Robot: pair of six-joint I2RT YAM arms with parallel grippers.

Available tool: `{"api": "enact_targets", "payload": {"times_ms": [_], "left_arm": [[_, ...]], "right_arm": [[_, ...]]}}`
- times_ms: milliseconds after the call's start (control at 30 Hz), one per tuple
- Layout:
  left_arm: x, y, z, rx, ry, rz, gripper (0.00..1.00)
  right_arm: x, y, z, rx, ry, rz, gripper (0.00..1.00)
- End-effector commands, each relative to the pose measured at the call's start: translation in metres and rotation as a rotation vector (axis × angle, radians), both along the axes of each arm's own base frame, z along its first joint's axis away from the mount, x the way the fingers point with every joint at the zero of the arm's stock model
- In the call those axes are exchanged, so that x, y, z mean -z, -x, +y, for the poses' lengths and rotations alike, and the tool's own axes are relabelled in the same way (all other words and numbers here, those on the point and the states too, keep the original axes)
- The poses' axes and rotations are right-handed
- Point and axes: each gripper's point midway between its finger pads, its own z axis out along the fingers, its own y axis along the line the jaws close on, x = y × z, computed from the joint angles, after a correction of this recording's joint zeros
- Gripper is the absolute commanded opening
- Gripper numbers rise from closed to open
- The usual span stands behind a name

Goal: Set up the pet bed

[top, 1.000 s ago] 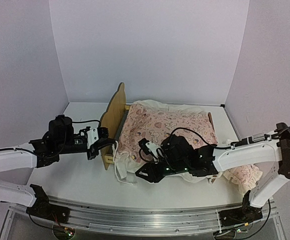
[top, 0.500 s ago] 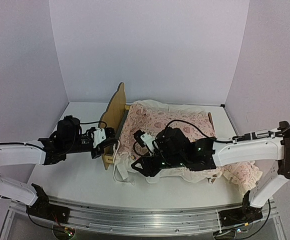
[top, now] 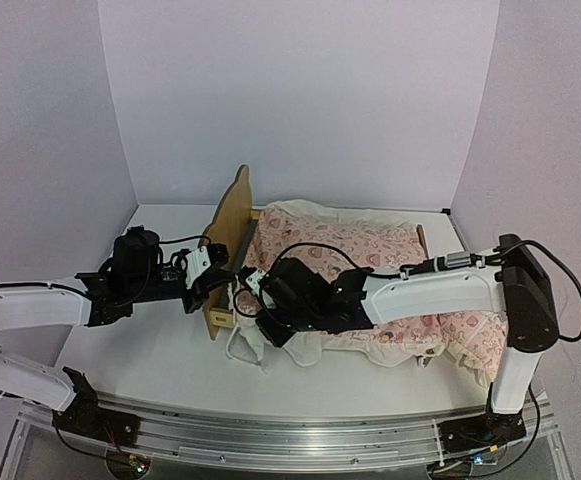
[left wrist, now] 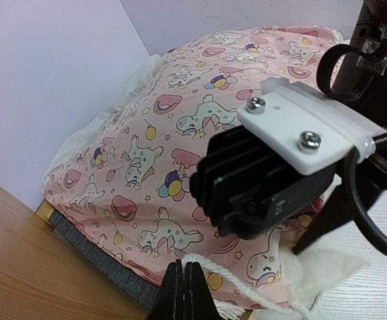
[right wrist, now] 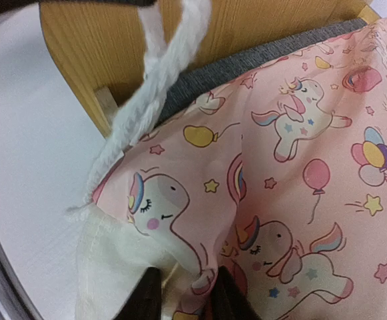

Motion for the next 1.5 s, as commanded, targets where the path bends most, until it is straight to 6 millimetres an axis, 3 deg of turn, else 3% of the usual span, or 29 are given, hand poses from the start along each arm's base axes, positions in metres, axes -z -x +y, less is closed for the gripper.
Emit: {"api": "enact_targets", "payload": {"times_ms": [0,167,400,533,900,1167,1367,1467], "left_arm": [[-0.014,-0.009,-0.002,-0.019,0.038,-0.002,0.00],[-0.017,-0.005,-0.007,0.013,0.078,0.008,0.00],[-0.020,-0.009,-0.016,0.038,0.122,-0.026,0.00],[-0.005,-0.012,-0.017,0.036,0.089,-0.024,0.00],[0.054,0.008,-0.015,0.090,-0.021,0.156,0.00],[0.036,-0.004,-0.025,0.092,-0.048,0.004,0.00],[0.058,-0.011,-0.022,0.024,-0.074,0.116,0.00],[0.045,-0.029,-0.023,-0.063,-0.029,0.130,0.00]], "right_arm": [[-0.025,-0.020,-0.011,0.091,-0.007,-0.059,0.13],[-0.037,-0.024,-0.022,0.113,-0.031,-0.061,0.03],[-0.064,-0.039,-0.045,0.195,-0.123,-0.033,0.00],[-0.067,-0.042,-0.045,0.193,-0.130,-0.031,0.00],[-0.063,-0.044,-0.044,0.193,-0.129,-0.032,0.00],[-0.062,-0.043,-0.044,0.196,-0.152,-0.024,0.00],[-0.064,-0.043,-0.045,0.205,-0.165,-0.030,0.00],[-0.064,-0.046,-0.047,0.220,-0.166,-0.040,0.00]]}}
